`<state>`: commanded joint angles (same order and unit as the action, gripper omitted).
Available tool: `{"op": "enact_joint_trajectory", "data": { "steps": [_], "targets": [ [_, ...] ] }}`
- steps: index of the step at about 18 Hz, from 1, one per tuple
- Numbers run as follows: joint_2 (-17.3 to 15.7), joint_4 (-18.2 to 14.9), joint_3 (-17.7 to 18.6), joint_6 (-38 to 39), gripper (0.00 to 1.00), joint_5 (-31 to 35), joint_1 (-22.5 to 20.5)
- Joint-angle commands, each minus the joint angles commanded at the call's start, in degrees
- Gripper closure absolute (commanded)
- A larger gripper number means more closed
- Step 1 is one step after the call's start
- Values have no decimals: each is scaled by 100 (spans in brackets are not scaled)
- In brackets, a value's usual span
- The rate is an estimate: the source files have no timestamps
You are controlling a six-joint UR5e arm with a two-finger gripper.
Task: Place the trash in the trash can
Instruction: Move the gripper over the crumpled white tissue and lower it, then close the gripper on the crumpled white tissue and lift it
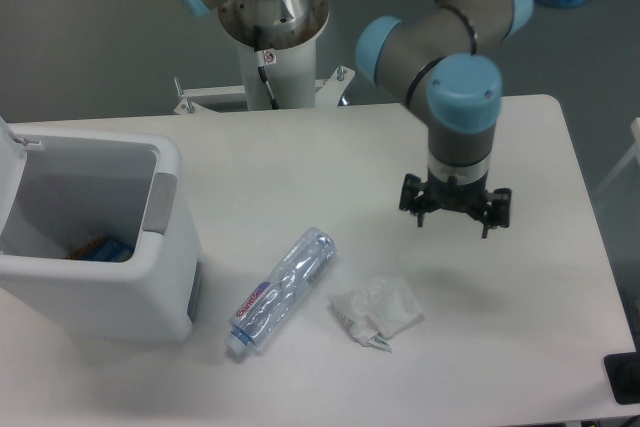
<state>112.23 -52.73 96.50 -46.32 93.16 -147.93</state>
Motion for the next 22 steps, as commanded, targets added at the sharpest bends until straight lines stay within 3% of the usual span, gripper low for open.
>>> {"op": "enact_joint_trajectory", "data": {
  "steps": [5, 10, 14, 16, 20, 21, 22],
  "targets": [
    [378, -35, 9, 438, 0, 79, 282],
    [896, 70, -684, 528, 0, 70, 352],
    [906, 97, -721, -367, 0, 88, 431],
    [949, 105, -747, -439, 0, 79, 519],
    [1178, 474, -782, -972, 1, 88, 783],
    [1195, 492, -773, -1254, 5, 88, 844],
    [1213, 501, -791, -1396, 17, 88, 914]
  ]
}}
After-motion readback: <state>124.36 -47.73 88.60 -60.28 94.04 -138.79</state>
